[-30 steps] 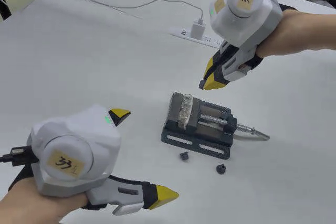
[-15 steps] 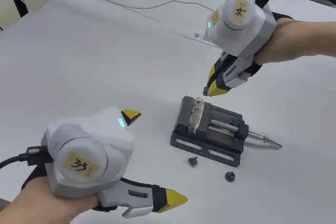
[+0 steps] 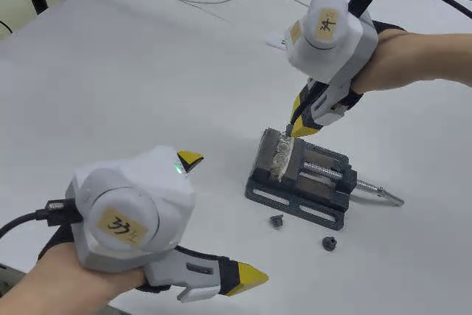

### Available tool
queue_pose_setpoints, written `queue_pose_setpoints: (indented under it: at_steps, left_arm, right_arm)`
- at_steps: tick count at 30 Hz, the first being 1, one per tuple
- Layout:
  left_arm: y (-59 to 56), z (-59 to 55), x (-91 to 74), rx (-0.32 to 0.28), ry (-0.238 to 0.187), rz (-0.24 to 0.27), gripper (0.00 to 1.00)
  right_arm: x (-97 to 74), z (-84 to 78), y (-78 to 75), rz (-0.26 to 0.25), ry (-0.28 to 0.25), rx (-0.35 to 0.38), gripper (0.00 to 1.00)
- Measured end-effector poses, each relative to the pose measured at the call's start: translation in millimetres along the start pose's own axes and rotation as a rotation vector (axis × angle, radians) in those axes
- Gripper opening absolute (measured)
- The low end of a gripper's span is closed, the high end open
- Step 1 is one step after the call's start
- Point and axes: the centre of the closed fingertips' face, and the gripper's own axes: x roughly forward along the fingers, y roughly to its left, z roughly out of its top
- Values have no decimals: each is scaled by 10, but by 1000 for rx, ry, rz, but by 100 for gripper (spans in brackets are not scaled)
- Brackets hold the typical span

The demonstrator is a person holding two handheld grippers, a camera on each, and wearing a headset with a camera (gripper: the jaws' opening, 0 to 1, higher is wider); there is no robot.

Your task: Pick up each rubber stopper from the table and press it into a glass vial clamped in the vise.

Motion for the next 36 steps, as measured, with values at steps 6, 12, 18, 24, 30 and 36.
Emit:
queue_pose_setpoints:
  at_steps: [6,12,18,24,30,36]
  left_arm:
    - [-18,-20,12,-3,2,-5,99]
    - [-23,-51,23,-10,6,-8,99]
    - [-38,-67,35,-13,9,-13,99]
    - [-50,-72,44,-15,9,-15,99]
    - [-45,-78,39,-20,9,-13,99]
    - [-39,-87,41,-24,8,-11,99]
  right_arm:
    - [29,-25,0,0,5,7,6]
    - [38,-18,13,8,1,13,6]
    - [34,-14,34,10,5,9,6]
    - [45,-11,18,8,10,2,6]
    - [45,-1,30,4,12,-6,6]
    - [53,-5,5,2,20,-17,6]
